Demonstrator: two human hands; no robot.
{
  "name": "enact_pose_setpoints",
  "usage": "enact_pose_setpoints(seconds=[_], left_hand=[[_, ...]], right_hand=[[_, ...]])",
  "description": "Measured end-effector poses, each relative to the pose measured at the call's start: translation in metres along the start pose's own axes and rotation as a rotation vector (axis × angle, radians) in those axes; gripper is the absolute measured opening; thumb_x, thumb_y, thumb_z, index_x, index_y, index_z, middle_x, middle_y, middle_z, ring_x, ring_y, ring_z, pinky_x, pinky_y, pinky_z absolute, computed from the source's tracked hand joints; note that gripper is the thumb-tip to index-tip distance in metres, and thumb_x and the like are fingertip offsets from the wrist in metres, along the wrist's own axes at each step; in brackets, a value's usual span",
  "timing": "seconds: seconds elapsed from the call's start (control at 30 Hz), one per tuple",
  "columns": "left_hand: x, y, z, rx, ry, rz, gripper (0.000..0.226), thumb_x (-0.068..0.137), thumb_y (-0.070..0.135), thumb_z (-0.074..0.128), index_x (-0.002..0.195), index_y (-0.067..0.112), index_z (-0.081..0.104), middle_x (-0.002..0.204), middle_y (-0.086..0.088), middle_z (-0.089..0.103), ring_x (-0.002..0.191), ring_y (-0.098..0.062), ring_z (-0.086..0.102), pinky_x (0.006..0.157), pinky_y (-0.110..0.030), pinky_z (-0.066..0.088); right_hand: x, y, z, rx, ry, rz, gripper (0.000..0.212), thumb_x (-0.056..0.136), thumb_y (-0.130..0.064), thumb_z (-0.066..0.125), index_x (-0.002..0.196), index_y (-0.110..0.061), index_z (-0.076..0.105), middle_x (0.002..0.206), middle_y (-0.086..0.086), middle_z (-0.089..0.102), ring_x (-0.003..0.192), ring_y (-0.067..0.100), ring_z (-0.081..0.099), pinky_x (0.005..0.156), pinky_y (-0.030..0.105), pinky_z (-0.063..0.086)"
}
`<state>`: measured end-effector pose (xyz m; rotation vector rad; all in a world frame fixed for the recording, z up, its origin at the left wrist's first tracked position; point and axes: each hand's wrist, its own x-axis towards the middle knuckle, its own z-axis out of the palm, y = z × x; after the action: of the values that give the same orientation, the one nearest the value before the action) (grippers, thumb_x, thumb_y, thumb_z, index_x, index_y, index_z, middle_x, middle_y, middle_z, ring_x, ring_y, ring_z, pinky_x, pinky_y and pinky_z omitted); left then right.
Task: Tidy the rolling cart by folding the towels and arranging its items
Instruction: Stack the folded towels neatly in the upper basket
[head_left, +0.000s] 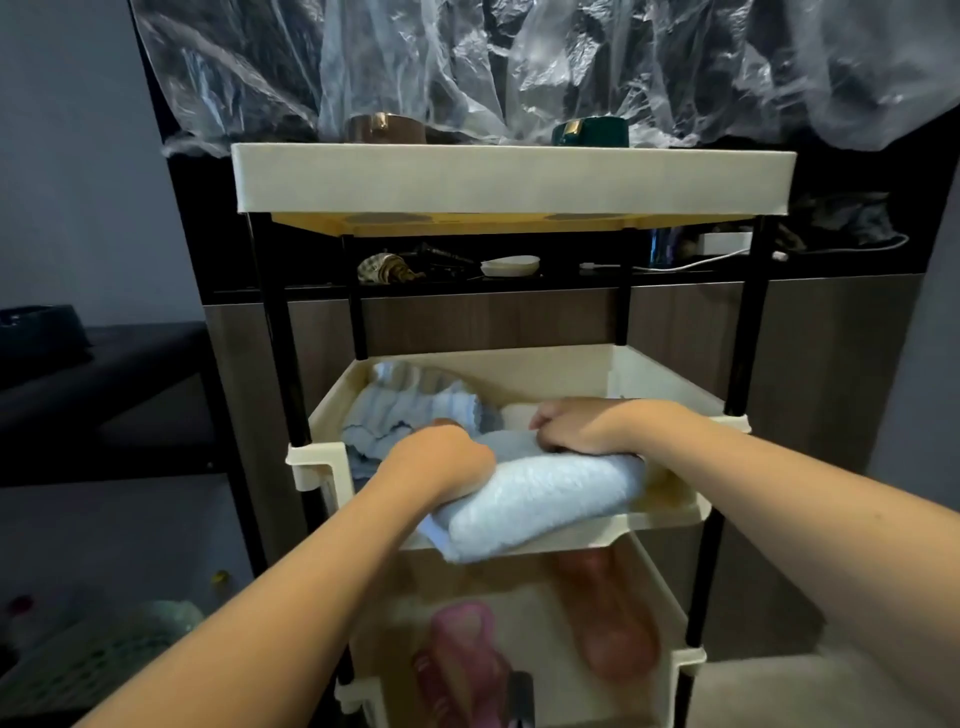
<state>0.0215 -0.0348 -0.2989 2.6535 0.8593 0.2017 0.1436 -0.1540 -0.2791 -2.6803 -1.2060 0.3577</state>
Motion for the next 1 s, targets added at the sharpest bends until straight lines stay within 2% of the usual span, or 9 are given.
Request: enact_pose_setpoints(seconds=[0.13, 0.23, 0.33, 0.47, 0.63, 0.7, 0.83, 0.9, 1.0], left_hand=[[-0.013, -0.003, -0.004, -0.261, -0.174, 0.010, 0.026, 0.080, 0.035, 0.059, 0.091, 0.011, 0.063, 0.084, -0.004, 0.064, 0.074, -0.021, 0.061, 0.067, -0.034, 0.048], [-0.021, -0.005, -0.012, -0.407, -0.318, 0.064, 0.042, 0.055, 0.038, 0.066, 0.085, 0.007, 0.067, 0.088, -0.010, 0.071, 0.079, -0.029, 0.068, 0.073, -0.041, 0.054], [-0.019, 0.000, -0.024, -0.391, -0.376, 0.155, 0.052, 0.046, 0.036, 0.070, 0.090, 0.009, 0.072, 0.095, -0.012, 0.074, 0.093, -0.032, 0.071, 0.087, -0.050, 0.057], [-0.011, 0.022, -0.044, -0.231, 0.101, 0.439, 0.015, 0.073, 0.027, 0.068, 0.075, 0.016, 0.059, 0.076, -0.001, 0.063, 0.073, -0.023, 0.060, 0.059, -0.028, 0.045], [-0.007, 0.017, -0.043, 0.333, 0.903, 0.804, 0.029, 0.075, 0.027, 0.063, 0.098, 0.012, 0.056, 0.105, -0.013, 0.053, 0.081, -0.032, 0.051, 0.065, -0.041, 0.043], [-0.013, 0.009, -0.025, 0.522, 0.823, 0.889, 0.031, 0.077, 0.026, 0.063, 0.103, 0.013, 0.053, 0.102, -0.012, 0.054, 0.078, -0.032, 0.052, 0.061, -0.040, 0.039], [-0.024, -0.009, -0.008, 0.162, 0.115, 0.648, 0.049, 0.080, 0.057, 0.057, 0.112, 0.030, 0.031, 0.089, 0.004, 0.059, 0.076, -0.019, 0.058, 0.068, -0.039, 0.050], [-0.020, -0.008, -0.004, 0.085, 0.103, 0.577, 0.050, 0.080, 0.064, 0.055, 0.114, 0.032, 0.038, 0.088, 0.005, 0.060, 0.077, -0.013, 0.057, 0.071, -0.036, 0.051], [-0.012, 0.003, 0.003, 0.149, 0.080, 0.570, 0.045, 0.080, 0.062, 0.055, 0.110, 0.029, 0.057, 0.105, 0.004, 0.057, 0.093, -0.016, 0.055, 0.082, -0.036, 0.051]], right_hand=[[-0.013, 0.004, -0.012, -0.114, -0.222, -0.037, 0.027, 0.084, -0.032, 0.057, 0.108, -0.022, 0.061, 0.103, -0.004, 0.064, 0.090, 0.014, 0.060, 0.068, 0.026, 0.046], [-0.025, 0.014, -0.029, -0.148, -0.180, -0.080, 0.038, 0.071, -0.042, 0.059, 0.106, -0.027, 0.060, 0.109, -0.005, 0.063, 0.099, 0.015, 0.061, 0.085, 0.034, 0.052], [-0.040, 0.019, -0.045, -0.087, -0.245, -0.113, 0.018, 0.076, -0.033, 0.064, 0.092, -0.026, 0.059, 0.095, -0.007, 0.064, 0.086, 0.010, 0.062, 0.071, 0.025, 0.050], [-0.050, 0.023, -0.066, -0.176, 0.032, -0.154, 0.015, 0.080, -0.031, 0.062, 0.087, -0.026, 0.050, 0.087, -0.006, 0.060, 0.083, 0.017, 0.060, 0.068, 0.029, 0.045], [-0.063, 0.035, -0.073, -0.354, 0.746, -0.405, 0.025, 0.080, -0.025, 0.067, 0.095, -0.017, 0.049, 0.086, 0.000, 0.055, 0.079, 0.025, 0.058, 0.061, 0.032, 0.039], [-0.066, 0.040, -0.053, -0.634, 0.785, -0.485, 0.026, 0.073, -0.025, 0.068, 0.092, -0.015, 0.052, 0.091, 0.006, 0.058, 0.077, 0.028, 0.061, 0.057, 0.032, 0.042], [-0.070, 0.042, -0.015, -0.638, 0.134, -0.257, 0.022, 0.080, -0.040, 0.057, 0.084, -0.019, 0.054, 0.097, 0.002, 0.058, 0.087, 0.023, 0.059, 0.075, 0.035, 0.053], [-0.068, 0.044, -0.015, -0.545, 0.110, -0.202, 0.026, 0.081, -0.045, 0.057, 0.087, -0.019, 0.056, 0.099, 0.002, 0.057, 0.087, 0.022, 0.059, 0.077, 0.036, 0.051], [-0.059, 0.044, -0.017, -0.505, 0.139, -0.123, 0.048, 0.079, -0.033, 0.063, 0.123, -0.024, 0.045, 0.122, 0.002, 0.051, 0.099, 0.021, 0.054, 0.080, 0.032, 0.048]])
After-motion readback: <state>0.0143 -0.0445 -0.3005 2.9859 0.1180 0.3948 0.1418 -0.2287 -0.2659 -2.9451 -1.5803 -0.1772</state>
